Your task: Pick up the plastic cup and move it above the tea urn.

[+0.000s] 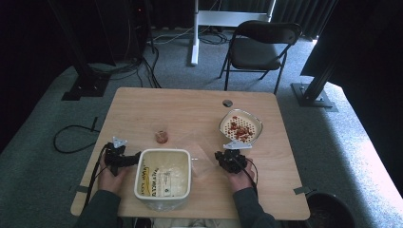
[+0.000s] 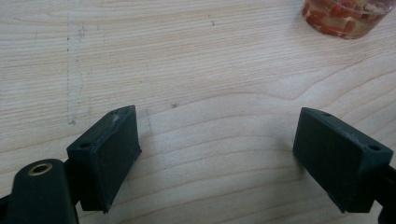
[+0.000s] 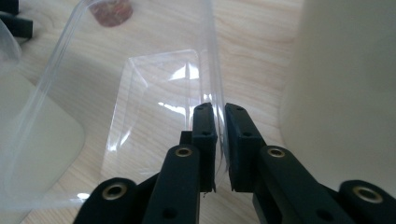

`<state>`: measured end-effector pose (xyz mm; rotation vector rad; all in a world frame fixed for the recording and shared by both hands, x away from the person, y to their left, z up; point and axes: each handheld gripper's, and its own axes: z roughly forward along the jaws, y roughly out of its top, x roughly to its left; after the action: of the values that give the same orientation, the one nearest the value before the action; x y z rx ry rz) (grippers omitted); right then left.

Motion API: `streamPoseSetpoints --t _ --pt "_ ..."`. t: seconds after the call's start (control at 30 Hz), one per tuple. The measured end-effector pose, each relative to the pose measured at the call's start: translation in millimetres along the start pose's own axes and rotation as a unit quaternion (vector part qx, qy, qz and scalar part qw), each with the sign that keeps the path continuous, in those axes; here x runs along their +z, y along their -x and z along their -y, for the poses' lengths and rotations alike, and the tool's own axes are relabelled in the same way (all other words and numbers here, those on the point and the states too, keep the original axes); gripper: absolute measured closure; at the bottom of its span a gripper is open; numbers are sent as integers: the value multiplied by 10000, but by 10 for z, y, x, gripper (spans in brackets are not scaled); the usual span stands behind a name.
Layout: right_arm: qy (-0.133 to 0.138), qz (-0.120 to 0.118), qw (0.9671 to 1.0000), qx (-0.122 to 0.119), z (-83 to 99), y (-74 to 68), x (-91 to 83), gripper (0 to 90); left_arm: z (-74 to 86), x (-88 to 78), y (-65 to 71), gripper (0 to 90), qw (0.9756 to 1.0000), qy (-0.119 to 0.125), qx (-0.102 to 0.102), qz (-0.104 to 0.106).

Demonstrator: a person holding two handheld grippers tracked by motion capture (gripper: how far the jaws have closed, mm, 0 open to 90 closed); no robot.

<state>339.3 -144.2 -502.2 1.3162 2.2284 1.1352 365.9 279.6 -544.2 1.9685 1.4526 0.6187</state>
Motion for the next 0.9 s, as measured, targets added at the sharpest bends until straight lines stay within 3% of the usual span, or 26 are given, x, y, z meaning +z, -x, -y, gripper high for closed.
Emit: streamPoseSetpoints --t 0.3,0.6,0.9 --pt "440 43 9990 101 -52 21 -245 869 0 0 0 151 10000 -1 -1 -1" --pt "704 143 9974 -90 -159 -71 -400 873 0 0 0 151 10000 1 -1 0" --pt "1069 230 9935 -302 -350 -201 -571 875 0 0 0 151 10000 0 -2 -1"
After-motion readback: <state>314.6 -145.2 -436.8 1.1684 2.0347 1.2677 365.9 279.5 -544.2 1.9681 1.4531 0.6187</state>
